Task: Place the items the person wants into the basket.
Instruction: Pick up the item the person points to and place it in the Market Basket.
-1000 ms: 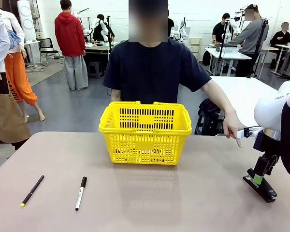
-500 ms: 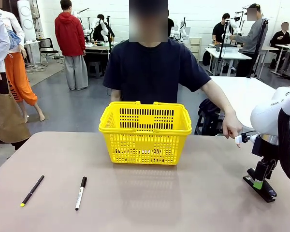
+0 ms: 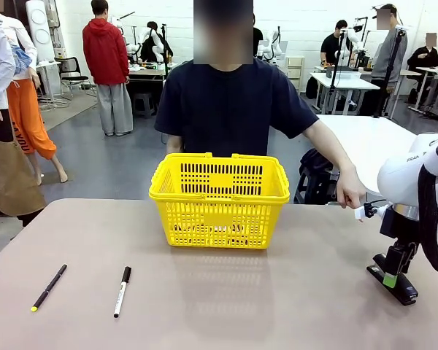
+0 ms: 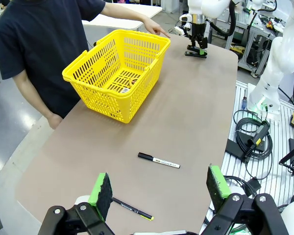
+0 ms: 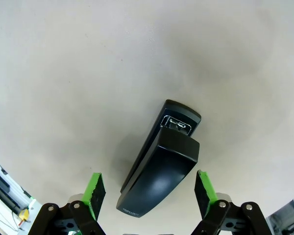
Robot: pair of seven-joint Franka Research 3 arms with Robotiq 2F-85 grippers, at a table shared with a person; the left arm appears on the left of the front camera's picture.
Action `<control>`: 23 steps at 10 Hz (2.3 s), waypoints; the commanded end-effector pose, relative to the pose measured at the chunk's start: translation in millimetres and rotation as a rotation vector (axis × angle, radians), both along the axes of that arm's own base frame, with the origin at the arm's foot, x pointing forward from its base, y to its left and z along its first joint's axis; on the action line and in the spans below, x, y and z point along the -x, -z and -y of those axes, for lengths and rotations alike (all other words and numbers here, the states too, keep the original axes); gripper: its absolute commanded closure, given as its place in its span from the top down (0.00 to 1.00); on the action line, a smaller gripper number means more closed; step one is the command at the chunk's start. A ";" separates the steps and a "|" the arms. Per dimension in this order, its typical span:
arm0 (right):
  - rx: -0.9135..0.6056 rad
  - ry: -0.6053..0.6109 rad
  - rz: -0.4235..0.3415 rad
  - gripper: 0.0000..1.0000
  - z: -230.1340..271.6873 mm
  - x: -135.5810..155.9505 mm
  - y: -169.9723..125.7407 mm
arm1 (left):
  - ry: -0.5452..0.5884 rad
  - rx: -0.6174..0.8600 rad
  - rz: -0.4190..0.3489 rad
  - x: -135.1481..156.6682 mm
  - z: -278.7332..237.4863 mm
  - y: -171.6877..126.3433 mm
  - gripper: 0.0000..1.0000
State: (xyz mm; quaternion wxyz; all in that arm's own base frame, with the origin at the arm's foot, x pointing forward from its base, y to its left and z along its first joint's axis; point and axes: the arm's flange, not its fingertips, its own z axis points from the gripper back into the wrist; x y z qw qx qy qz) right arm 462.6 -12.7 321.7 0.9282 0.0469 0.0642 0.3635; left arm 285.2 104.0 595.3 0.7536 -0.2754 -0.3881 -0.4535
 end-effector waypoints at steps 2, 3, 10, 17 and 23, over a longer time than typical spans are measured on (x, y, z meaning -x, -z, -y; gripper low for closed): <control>0.018 -0.039 -0.015 0.39 5.1 -4.2 0.0 | 0.014 0.016 0.020 -0.9 -0.6 0.6 1.00; 0.015 -0.038 -0.013 0.00 4.1 -4.7 -0.4 | 0.014 0.016 0.020 -0.9 -0.6 0.6 1.00; -0.079 -0.070 -0.002 0.00 5.7 5.5 -64.8 | 0.014 0.016 0.020 -0.9 -0.6 0.6 1.00; -0.222 -0.261 0.002 0.00 -80.0 -22.0 -362.5 | 0.014 0.016 0.020 -0.9 -0.6 0.6 1.00; -0.241 -0.509 0.029 0.00 -272.4 -128.5 -317.6 | 0.014 0.016 0.020 -0.9 -0.6 0.6 1.00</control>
